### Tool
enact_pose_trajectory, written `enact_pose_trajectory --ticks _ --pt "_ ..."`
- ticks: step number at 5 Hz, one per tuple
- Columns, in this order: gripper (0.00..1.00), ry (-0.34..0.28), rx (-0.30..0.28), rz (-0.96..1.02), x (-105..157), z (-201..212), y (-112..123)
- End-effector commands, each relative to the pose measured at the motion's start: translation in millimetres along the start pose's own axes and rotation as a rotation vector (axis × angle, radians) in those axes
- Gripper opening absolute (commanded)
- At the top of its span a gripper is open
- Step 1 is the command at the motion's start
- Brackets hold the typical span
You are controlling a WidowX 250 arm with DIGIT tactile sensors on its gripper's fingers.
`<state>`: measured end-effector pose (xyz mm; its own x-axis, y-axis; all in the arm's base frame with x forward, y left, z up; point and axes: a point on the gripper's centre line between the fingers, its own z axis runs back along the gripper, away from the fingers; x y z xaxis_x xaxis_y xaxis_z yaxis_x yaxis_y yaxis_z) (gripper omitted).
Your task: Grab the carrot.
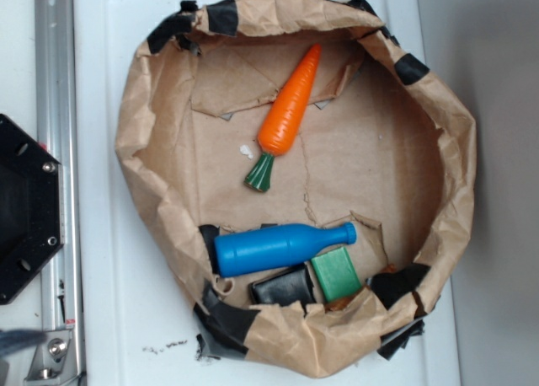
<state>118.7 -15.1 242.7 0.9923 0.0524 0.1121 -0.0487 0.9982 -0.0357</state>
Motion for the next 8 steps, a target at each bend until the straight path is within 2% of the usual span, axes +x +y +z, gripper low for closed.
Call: enact_pose_trajectory --ticks 1,2,4,5,6,8 --pt "1.0 0.0 0.0 0.0 0.0 0.0 0.0" --pt "1.0 -0.083 -0.006 0.159 45.9 -20.2 16.5" --pt "1.0 -0.153 -0.07 0.373 99.7 -66.5 13.0" --pt "1.0 -0.117 -0.104 0.518 120.4 -120.5 10.9" --pt "1.0 -0.068 -0.052 0.612 122.4 -166.5 28.4" --pt "1.0 -0.068 -0.052 0.612 122.4 -166.5 28.4"
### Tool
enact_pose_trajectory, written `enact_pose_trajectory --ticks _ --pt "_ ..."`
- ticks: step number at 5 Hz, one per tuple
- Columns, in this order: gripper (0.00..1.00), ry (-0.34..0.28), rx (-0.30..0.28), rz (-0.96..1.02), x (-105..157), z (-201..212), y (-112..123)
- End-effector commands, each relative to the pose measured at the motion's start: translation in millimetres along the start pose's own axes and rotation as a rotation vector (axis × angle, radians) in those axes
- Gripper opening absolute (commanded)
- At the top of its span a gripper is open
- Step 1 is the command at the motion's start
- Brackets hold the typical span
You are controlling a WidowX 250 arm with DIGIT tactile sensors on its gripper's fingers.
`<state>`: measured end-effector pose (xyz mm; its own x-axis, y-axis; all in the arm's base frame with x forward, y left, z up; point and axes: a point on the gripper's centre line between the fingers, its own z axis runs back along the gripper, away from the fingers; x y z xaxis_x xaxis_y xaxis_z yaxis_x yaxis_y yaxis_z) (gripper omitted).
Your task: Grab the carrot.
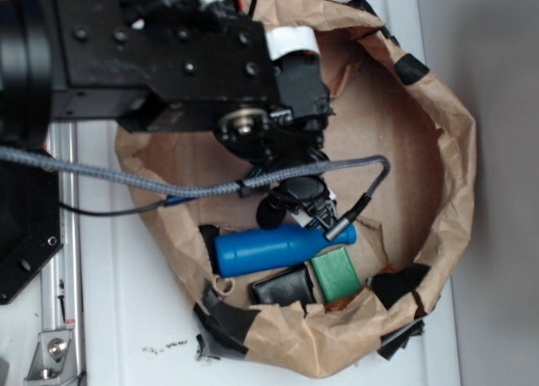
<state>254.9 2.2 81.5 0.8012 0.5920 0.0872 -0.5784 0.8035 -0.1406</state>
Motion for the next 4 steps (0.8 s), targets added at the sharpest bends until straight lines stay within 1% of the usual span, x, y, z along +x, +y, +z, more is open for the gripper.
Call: enact_pose_trajectory --ticks 1,2,3,4 --pt "1.0 -0.037 -0.018 0.031 10.5 8.8 7.1" --pt "1.0 -0.075 0.055 0.076 16.7 -13.4 38.2" --pt "1.0 -0.148 0.035 0.134 33.0 -36.1 48.3" --pt "1.0 -0.174 0.053 0.144 47.0 -53.9 42.8"
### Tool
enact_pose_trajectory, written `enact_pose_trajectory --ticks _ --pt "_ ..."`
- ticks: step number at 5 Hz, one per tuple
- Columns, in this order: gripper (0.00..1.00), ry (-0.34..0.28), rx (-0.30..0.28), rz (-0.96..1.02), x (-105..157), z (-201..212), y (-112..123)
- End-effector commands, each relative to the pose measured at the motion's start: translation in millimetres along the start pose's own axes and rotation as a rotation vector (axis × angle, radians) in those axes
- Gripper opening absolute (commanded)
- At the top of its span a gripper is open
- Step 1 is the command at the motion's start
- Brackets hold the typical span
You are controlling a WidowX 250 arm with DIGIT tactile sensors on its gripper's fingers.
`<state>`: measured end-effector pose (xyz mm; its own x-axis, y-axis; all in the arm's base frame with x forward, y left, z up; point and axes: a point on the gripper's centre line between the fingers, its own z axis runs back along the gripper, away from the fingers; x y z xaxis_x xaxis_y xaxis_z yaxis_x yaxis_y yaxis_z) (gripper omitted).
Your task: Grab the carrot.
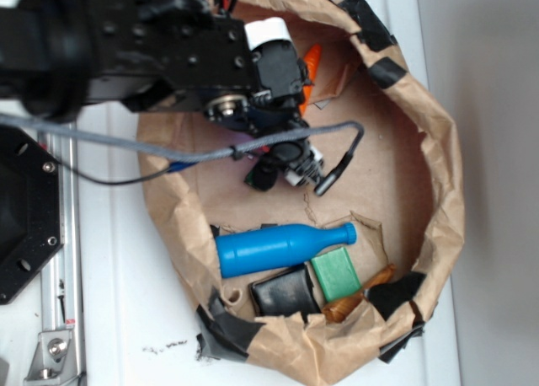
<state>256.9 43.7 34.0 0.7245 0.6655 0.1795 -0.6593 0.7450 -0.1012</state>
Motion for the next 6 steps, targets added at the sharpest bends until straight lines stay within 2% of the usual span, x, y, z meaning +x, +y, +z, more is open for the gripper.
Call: enact_pose_trajectory --ticks 1,2,3,4,6 --pt "0.08 -0.072 0.03 0.034 24.1 -19.4 -4.2" --pt "0.0 -0.064 0.043 0.031 23.9 -19.1 -6.1" --pt "0.0 0.008 0.04 -0.023 24.0 5.5 -15.3" --pt "0.0 0.013 -0.105 -0.209 16.7 56.8 -31.3" --pt "0.0 -0.017 -0.156 -0.568 17.6 155.1 -62.3"
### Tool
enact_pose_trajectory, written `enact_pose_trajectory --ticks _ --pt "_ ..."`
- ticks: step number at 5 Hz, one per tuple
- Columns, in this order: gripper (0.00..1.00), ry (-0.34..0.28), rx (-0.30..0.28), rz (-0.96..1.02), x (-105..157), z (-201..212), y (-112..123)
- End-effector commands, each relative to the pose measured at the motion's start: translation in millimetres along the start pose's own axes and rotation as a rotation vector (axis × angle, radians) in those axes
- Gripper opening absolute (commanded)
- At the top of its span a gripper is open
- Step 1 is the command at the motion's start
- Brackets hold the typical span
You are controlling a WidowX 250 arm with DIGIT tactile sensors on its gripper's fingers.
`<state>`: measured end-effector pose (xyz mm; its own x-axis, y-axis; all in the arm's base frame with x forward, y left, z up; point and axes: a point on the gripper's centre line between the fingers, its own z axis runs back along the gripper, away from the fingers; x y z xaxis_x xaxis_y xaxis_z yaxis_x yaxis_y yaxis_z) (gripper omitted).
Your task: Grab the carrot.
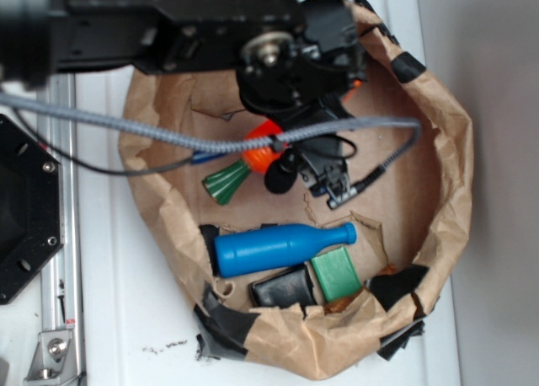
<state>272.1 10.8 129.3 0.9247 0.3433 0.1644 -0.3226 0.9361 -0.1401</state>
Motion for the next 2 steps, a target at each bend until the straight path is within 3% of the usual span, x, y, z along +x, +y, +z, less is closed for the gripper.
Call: enact_pose_trajectory --ticks 1,2 --pt "0.0 -0.098 -0.012 -0.231 16.7 60.0 -34.4" --pt "0.0 -0.045 -0.006 -0.237 18.7 47.5 -35.5"
